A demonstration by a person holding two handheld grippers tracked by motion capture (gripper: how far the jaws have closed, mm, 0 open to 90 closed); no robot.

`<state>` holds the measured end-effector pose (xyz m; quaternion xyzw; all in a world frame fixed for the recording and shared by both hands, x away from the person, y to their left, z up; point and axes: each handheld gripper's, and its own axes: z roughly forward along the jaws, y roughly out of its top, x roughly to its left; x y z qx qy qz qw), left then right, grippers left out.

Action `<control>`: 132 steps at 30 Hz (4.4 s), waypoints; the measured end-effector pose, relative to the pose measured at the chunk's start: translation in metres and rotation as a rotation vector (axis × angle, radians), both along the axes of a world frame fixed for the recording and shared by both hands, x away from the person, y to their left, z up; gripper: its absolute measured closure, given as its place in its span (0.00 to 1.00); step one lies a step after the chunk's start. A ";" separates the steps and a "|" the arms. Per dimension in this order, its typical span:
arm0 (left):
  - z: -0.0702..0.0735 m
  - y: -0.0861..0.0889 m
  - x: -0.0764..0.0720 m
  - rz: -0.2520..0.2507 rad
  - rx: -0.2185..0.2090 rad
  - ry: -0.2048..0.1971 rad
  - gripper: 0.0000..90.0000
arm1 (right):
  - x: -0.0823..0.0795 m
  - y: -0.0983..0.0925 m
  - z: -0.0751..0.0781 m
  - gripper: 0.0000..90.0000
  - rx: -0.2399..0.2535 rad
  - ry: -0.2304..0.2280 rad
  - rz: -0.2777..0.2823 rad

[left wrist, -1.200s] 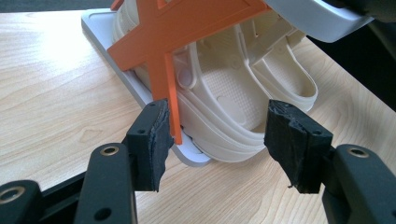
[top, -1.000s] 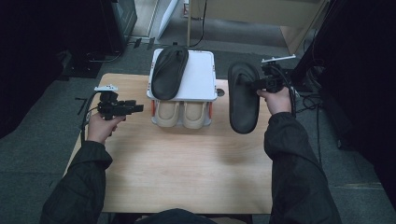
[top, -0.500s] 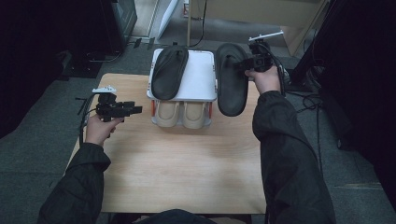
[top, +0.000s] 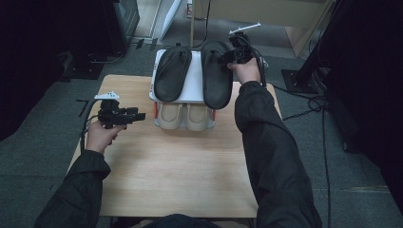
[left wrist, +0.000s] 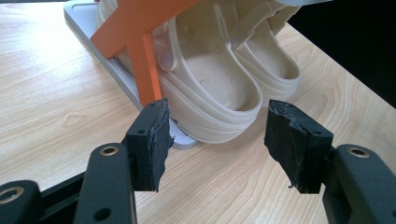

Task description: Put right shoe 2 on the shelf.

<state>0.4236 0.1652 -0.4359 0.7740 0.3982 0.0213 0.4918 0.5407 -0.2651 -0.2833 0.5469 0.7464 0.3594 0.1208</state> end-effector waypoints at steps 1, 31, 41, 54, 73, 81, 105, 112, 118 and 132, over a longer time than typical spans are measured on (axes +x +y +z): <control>0.000 0.000 0.000 0.001 -0.002 0.000 0.45 | 0.003 0.003 -0.002 0.76 0.001 0.000 -0.004; -0.001 -0.001 -0.004 -0.010 0.007 -0.003 0.45 | -0.032 -0.003 0.001 0.62 -0.023 -0.180 0.150; -0.002 -0.003 -0.004 -0.014 0.011 0.001 0.45 | -0.072 -0.023 -0.024 0.69 -0.105 -0.198 0.182; -0.002 -0.004 -0.004 -0.020 0.017 0.000 0.45 | -0.073 -0.017 -0.047 0.69 -0.075 -0.169 0.185; -0.003 -0.005 -0.004 -0.023 0.016 0.000 0.45 | -0.064 -0.001 -0.050 0.67 -0.083 -0.188 0.188; -0.003 -0.004 -0.004 -0.020 0.015 0.002 0.45 | -0.059 -0.006 -0.042 0.61 -0.014 -0.210 0.128; -0.004 -0.005 -0.004 -0.020 0.021 0.002 0.45 | -0.049 0.026 -0.041 0.49 -0.007 -0.164 0.094; -0.004 -0.002 -0.003 -0.017 0.019 0.003 0.45 | -0.043 0.032 -0.045 0.56 -0.039 -0.178 0.114; -0.004 -0.002 -0.003 -0.017 0.019 0.002 0.45 | -0.039 0.027 -0.048 0.56 -0.010 -0.179 0.113; -0.005 -0.006 -0.004 -0.021 0.029 0.008 0.45 | -0.076 0.003 -0.032 0.46 0.013 -0.206 0.183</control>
